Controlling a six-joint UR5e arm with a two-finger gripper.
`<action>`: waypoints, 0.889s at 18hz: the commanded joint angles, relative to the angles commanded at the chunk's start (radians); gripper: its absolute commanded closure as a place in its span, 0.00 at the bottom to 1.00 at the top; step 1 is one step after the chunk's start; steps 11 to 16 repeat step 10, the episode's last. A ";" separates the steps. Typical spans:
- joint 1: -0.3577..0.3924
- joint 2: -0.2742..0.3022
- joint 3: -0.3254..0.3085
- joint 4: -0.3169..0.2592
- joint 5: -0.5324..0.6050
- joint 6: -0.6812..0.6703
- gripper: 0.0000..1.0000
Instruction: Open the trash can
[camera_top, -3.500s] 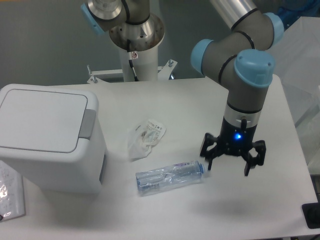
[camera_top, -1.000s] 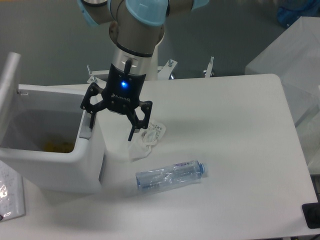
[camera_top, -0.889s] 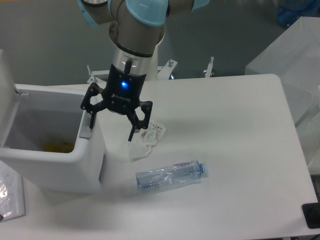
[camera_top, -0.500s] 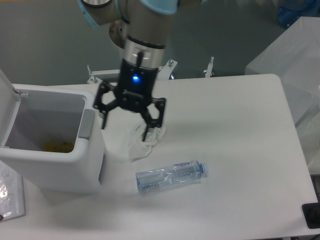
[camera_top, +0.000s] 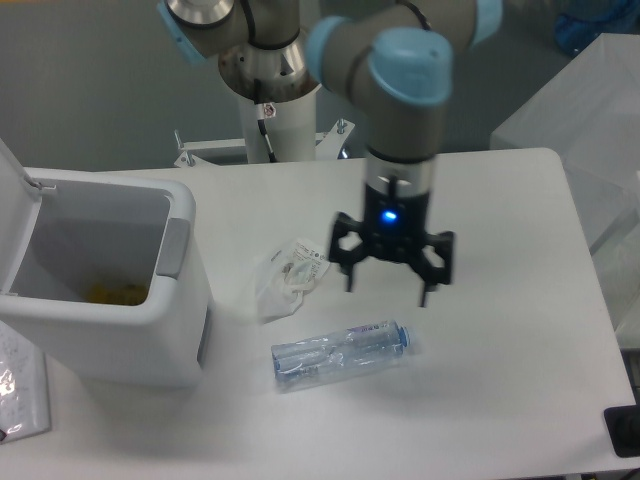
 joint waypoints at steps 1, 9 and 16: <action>0.009 -0.009 0.000 -0.002 0.037 0.003 0.00; 0.005 -0.023 -0.017 -0.012 0.105 0.121 0.00; 0.005 -0.026 -0.017 -0.011 0.109 0.123 0.00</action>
